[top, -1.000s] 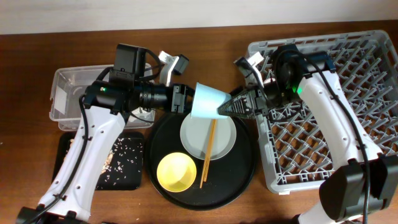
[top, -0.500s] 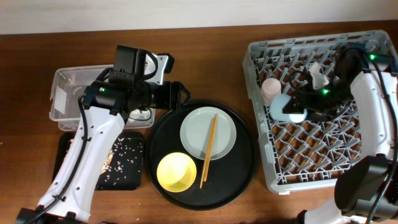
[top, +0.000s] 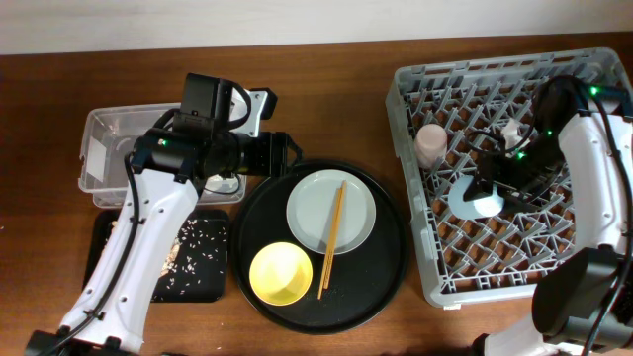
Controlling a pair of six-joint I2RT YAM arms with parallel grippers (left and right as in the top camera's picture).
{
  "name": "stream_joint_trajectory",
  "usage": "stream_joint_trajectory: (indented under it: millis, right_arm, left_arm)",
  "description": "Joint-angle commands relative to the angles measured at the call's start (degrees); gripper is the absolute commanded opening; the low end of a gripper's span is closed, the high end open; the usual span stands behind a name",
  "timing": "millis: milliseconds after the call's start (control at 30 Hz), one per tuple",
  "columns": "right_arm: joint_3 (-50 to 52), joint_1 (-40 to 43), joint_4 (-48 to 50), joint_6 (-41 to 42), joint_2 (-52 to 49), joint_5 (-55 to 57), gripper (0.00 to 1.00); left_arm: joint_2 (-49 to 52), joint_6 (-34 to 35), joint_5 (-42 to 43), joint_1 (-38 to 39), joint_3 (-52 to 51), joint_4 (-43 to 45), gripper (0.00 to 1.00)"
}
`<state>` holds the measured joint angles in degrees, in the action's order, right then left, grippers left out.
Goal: Sort waste into correct bins and load items into the dishwasher rack
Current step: 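Place the blue cup upside down in the rack with the right gripper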
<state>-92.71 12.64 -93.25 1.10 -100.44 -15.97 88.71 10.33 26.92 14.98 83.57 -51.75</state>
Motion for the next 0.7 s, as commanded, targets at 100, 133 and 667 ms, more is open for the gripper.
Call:
stream_joint_trajectory:
  millis: [100,133,667]
  right_arm:
    - [-0.50,-6.71,0.85,3.76,1.42,4.81,0.49]
    - [-0.48,-6.69,0.92,3.91,1.42,5.31,0.49]
    - [4.74,-6.69,5.22,3.91,1.40,6.14,0.64]
  left_arm:
    - [-0.44,0.31,-0.42,-0.11,0.48,-0.87,0.68]
    - [-0.44,0.31,-0.44,-0.11,0.48,-1.09,0.68]
    - [-0.44,0.31,-0.44,-0.11,0.48,-1.07,0.68]
